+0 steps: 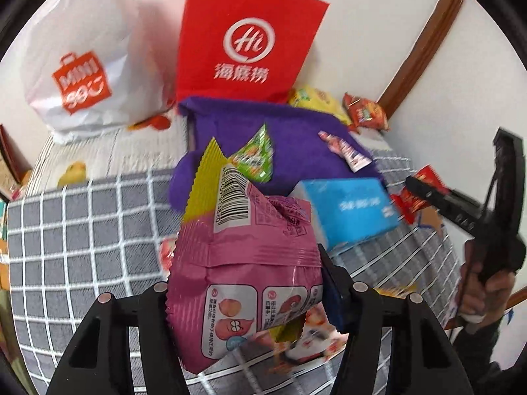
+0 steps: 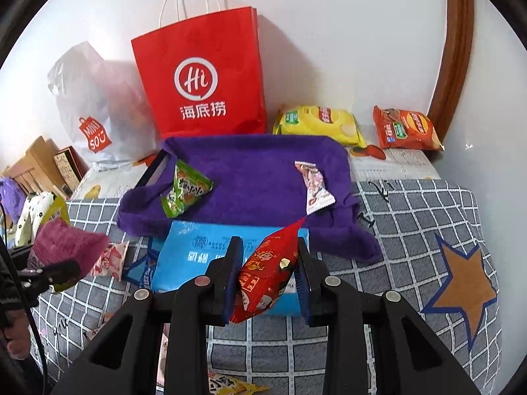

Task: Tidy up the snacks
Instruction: 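Grasp the pink-and-yellow snack bag with the left gripper while the right gripper holds the red packet, then carry the red packet over the purple towel and open the right gripper while the left carries the pink bag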

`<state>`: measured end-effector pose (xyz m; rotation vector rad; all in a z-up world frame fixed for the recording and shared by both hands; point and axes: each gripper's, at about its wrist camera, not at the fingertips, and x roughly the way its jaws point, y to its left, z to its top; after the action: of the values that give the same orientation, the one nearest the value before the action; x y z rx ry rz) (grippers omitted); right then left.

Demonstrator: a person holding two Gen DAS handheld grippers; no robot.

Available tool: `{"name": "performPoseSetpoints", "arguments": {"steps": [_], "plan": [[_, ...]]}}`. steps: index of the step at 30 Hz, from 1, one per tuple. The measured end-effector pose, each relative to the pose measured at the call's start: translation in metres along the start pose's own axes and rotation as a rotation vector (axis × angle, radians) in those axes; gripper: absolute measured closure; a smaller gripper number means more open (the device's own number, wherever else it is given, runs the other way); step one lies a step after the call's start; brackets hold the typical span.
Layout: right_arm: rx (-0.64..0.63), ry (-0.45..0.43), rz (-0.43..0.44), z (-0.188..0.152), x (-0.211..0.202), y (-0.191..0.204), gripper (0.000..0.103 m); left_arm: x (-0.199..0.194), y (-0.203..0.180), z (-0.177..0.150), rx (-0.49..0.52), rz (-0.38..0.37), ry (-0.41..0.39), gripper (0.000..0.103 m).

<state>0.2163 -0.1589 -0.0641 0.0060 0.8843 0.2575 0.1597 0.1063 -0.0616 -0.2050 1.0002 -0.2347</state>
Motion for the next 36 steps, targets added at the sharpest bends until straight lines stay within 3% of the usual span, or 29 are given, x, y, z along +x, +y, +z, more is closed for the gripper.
{"name": "performPoseSetpoints", "arguments": {"steps": [10,19,36], "plan": [[0.004,-0.044,0.0,0.034,0.005,-0.012,0.073,0.002,-0.035,0.058,0.033,-0.068,-0.024,0.044],[-0.007,-0.06,0.006,0.067,0.027,-0.018,0.073,0.022,-0.051,0.102,0.05,-0.072,-0.045,0.044],[-0.023,-0.096,0.046,0.136,0.07,-0.015,0.073,0.071,-0.022,0.164,-0.019,-0.036,-0.052,0.044]]}}
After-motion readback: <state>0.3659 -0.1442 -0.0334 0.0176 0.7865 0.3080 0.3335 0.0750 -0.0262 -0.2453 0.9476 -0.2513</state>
